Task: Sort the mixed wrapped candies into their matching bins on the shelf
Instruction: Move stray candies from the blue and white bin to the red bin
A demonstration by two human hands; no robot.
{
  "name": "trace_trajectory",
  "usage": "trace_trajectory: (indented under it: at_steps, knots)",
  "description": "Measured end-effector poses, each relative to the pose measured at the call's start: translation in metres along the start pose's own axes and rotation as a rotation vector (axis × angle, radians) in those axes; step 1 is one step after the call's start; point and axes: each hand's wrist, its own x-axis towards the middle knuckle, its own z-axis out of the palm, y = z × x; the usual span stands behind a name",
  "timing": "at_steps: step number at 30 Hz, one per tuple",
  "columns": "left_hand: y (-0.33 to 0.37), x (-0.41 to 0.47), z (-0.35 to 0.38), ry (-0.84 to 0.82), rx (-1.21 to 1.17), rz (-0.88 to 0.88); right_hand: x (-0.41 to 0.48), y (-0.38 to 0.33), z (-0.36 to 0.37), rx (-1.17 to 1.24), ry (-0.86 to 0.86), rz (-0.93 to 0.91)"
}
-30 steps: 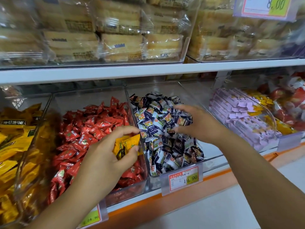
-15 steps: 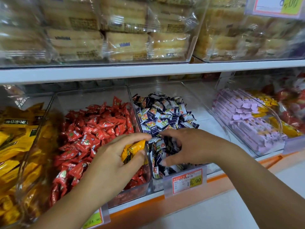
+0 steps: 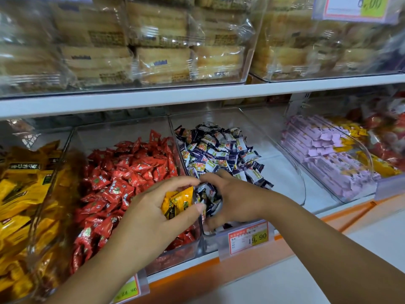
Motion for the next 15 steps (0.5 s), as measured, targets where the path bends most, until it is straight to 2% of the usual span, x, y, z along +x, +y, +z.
trace_trajectory:
  at_steps: [7, 11, 13, 15]
  knots:
    - [-0.001, 0.0, 0.001, -0.01, 0.089, -0.021, 0.006, 0.016, -0.002, 0.201, 0.207, -0.015]
    - [-0.002, 0.001, 0.0, -0.03, 0.053, -0.047, 0.008, 0.024, -0.021, 0.268, 0.481, 0.064]
    - [0.0, 0.002, 0.0, -0.043, 0.039, -0.059, -0.004, 0.025, -0.041, 0.085, 0.475, 0.117]
    - [0.001, 0.002, 0.0, -0.049, 0.032, -0.067, -0.02, 0.022, -0.053, -0.25, 0.344, 0.185]
